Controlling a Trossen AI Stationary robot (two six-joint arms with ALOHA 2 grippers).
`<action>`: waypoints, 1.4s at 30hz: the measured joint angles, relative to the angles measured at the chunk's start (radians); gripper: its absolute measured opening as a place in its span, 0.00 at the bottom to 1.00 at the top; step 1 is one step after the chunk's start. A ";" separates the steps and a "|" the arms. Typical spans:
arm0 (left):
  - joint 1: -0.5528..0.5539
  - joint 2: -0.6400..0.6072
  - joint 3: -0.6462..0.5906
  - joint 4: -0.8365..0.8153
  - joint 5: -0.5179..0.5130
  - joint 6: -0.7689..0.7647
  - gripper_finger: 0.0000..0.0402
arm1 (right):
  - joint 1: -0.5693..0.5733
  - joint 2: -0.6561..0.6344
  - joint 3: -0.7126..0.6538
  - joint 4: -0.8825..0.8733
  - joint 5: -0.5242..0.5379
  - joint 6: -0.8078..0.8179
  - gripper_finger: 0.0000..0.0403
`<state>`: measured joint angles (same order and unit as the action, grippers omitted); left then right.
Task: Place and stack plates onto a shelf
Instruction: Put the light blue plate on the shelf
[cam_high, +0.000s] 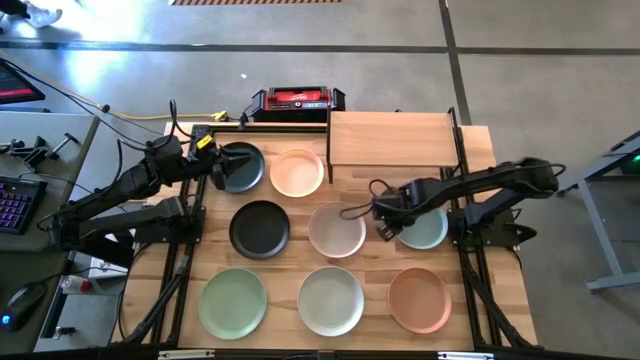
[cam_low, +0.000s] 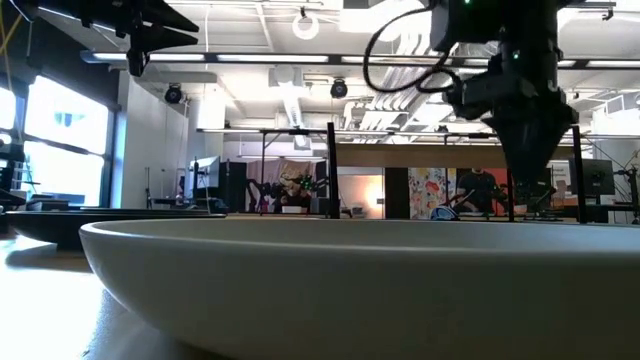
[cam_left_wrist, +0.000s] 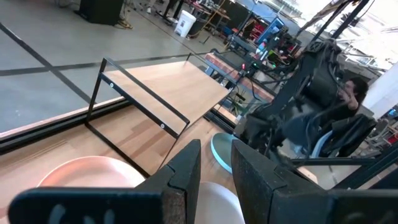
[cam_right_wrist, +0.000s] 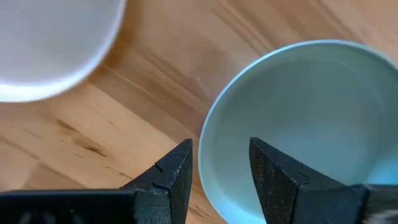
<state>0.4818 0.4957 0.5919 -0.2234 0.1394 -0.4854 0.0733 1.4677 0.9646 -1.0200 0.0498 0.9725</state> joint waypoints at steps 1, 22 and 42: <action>0.000 0.000 0.000 0.000 0.000 0.000 0.20 | 0.007 0.018 0.000 0.000 0.000 0.006 0.34; 0.000 0.000 0.000 0.000 0.000 0.000 0.20 | 0.092 0.236 -0.001 0.039 0.002 0.042 0.34; 0.000 0.000 0.000 -0.001 -0.001 0.000 0.20 | 0.094 0.253 -0.028 0.117 0.000 0.019 0.18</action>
<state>0.4817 0.4957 0.5919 -0.2241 0.1383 -0.4858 0.1669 1.7203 0.9361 -0.9034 0.0500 0.9918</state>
